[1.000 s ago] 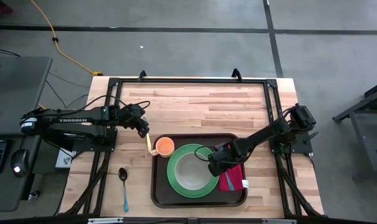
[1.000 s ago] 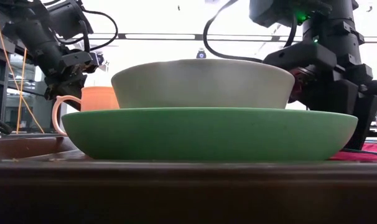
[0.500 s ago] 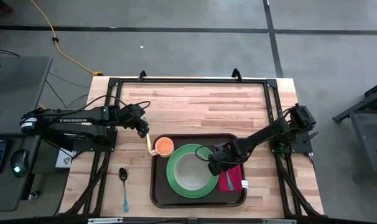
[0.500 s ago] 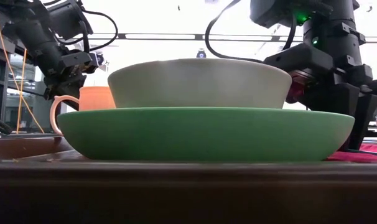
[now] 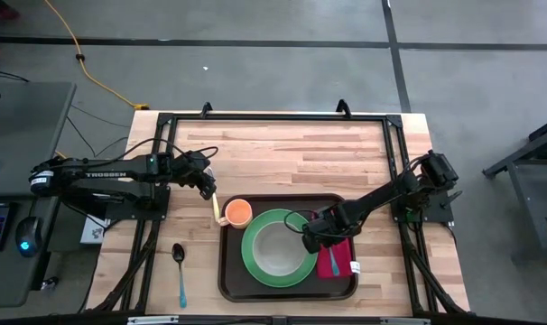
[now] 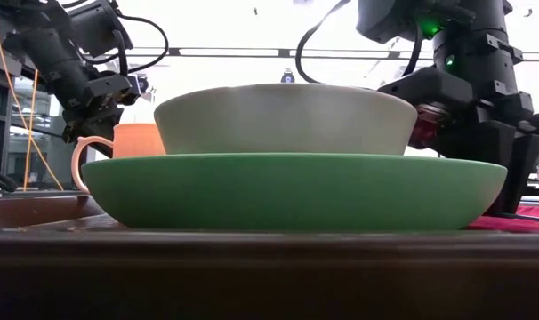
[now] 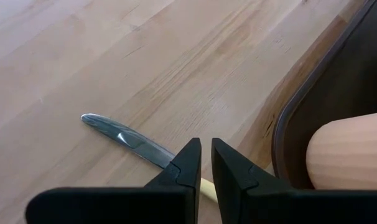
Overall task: Set up tray
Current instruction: Put the blue fork on top of the red napkin on the black tray
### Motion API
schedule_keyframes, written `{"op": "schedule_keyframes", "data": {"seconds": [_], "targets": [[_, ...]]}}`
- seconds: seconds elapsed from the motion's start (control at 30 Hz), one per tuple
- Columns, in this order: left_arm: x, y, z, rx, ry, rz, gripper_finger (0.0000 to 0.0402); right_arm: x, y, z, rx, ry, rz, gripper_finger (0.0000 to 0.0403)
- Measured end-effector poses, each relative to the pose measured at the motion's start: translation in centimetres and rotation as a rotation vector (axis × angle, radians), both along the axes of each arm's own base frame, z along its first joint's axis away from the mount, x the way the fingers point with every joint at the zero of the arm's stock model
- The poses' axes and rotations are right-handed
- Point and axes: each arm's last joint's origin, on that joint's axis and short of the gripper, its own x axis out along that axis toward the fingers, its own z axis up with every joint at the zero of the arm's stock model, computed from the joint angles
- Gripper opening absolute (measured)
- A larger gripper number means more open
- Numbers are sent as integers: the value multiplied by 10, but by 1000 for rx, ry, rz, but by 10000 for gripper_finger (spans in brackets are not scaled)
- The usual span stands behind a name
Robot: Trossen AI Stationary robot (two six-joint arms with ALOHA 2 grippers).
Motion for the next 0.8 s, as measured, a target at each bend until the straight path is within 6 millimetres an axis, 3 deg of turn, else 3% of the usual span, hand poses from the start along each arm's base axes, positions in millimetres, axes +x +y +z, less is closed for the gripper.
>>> {"op": "schedule_keyframes", "data": {"seconds": [0.53, 0.8], "targets": [[0, 0, 0, 1, -1, 2, 67, -2, 0, 0, 3, 25, -18, 21], [0, 0, 0, 3, -2, 3, 67, -6, -4, 13, -42, -5, -50, 15]]}}
